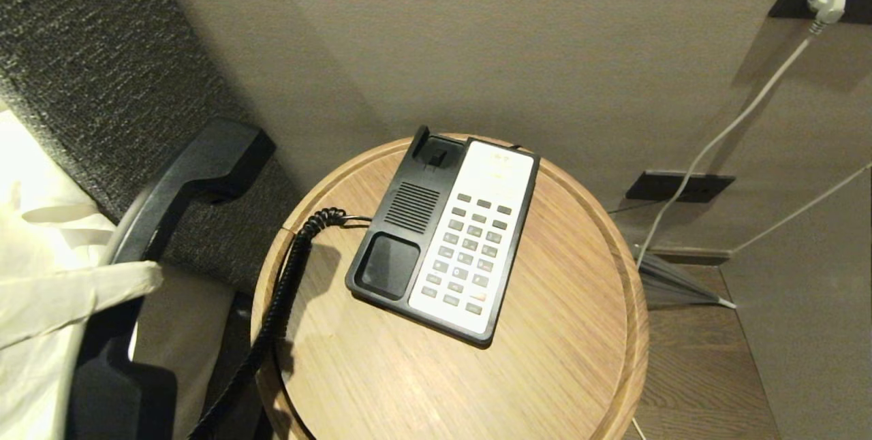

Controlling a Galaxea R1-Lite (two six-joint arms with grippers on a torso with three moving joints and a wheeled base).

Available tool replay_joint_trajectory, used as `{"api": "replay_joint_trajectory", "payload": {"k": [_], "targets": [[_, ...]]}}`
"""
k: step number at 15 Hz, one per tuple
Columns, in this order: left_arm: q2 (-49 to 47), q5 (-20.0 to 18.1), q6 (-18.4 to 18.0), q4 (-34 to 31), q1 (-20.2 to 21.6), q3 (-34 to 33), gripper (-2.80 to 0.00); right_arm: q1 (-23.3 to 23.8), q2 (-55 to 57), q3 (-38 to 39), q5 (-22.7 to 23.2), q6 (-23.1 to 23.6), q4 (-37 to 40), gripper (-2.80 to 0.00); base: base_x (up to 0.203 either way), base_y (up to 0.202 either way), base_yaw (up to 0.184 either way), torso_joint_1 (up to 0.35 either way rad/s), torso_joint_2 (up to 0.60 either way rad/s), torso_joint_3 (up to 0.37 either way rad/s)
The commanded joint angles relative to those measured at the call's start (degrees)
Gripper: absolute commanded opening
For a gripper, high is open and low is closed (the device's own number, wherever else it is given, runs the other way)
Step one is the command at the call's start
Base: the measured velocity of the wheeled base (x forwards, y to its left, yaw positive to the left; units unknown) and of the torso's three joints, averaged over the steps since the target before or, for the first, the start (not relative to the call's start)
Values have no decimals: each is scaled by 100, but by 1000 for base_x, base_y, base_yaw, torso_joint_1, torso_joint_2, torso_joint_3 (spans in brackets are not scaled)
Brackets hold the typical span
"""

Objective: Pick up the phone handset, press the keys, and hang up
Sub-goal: Dial the number

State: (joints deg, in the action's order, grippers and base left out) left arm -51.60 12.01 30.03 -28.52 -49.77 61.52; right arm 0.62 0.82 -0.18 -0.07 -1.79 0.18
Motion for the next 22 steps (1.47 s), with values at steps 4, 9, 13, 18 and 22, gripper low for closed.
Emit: {"api": "replay_joint_trajectory", "payload": {"k": [4,9,13,18,22], "targets": [[362,-129,12,762,0,-166,-280,-1,6,1,-1,-5,-1,-280,0,0,0,0,0,0],[493,-64,39,769,3,-326,-280,-1,6,1,46,113,22,-280,0,0,0,0,0,0],[599,-15,38,769,41,-362,-280,-1,6,3,5,144,-5,-280,0,0,0,0,0,0],[775,-15,-120,763,82,-652,-280,-1,0,-2278,464,135,1615,-280,0,0,0,0,0,0],[757,-48,-198,786,65,-675,-280,4,1257,-3667,1115,-93,2055,-280,0,0,0,0,0,0]]}}
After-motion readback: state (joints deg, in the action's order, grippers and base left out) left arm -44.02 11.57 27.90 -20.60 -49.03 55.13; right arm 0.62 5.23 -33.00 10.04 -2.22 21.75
